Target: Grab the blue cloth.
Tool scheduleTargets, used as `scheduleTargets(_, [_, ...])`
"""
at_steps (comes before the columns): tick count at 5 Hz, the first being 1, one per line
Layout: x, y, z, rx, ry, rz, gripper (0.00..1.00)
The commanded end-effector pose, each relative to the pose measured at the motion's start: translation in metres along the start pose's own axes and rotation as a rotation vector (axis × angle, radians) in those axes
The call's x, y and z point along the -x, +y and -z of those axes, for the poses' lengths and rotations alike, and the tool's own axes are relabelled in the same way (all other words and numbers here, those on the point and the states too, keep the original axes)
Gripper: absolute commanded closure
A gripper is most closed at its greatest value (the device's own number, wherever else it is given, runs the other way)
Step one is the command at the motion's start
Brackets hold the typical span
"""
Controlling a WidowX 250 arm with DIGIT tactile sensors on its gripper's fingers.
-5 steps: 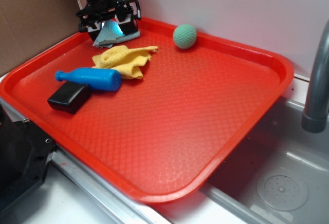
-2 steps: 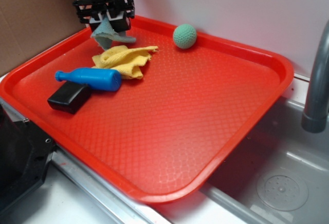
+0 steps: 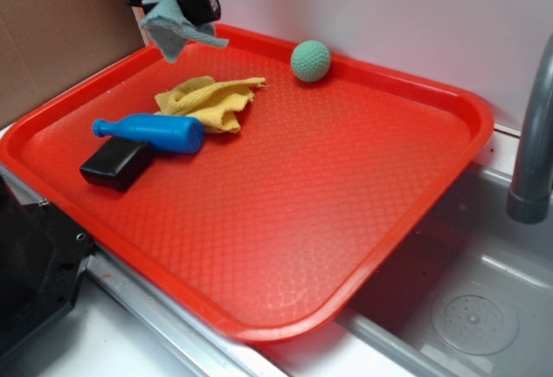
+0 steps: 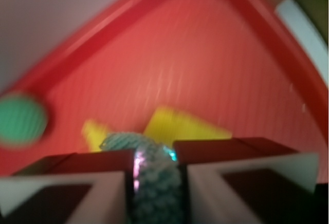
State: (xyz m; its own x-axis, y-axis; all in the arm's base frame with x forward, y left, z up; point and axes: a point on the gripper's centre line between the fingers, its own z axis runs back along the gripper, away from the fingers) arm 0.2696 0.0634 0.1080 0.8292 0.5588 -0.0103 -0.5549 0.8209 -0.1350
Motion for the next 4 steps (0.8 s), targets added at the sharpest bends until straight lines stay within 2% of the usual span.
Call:
scheduleTargets(1, [0.069,-0.025,-0.073,0.052,-0.049,0.189,1.00])
scheduleTargets(2, [0.096,-0.028,-0.084,0.051,-0.070,0.235,1.00])
scheduleTargets(3, [0.110,-0.031,-0.087,0.028,-0.118,0.244,1.00])
scheduleTargets(4, [0.094,-0.026,-0.087,0.032,-0.082,0.268,1.00])
